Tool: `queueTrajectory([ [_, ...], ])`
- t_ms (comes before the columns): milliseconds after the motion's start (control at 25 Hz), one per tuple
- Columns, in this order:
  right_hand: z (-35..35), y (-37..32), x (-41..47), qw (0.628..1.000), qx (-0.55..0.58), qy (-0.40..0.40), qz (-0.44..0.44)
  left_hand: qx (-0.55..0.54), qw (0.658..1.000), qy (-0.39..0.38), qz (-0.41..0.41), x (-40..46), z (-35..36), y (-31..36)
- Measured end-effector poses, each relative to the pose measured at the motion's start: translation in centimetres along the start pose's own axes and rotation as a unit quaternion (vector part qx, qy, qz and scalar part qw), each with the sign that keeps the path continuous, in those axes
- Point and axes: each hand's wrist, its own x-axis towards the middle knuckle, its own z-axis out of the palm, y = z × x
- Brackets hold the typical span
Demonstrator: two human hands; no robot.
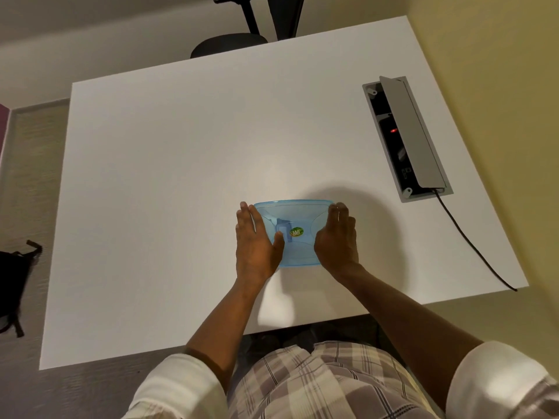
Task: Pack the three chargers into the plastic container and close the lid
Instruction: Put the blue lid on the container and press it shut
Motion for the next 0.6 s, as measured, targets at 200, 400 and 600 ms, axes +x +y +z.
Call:
queueTrajectory([
  [200,1.3,-0.2,1.0,1.0,0.024,0.007,-0.01,0.123,0.989,-0.02,0.075,0.8,0.7,0.3],
  [400,2.4,0.4,1.0,0.997,-0.022,-0.018,-0.07,0.118,0.99,-0.026,0.077,1.1,0.8,-0.3],
  [600,2.4,0.7,2.2,0.992,-0.057,-0.032,-0.104,0.098,0.993,-0.007,0.064,1.6,1.4,-0.4],
])
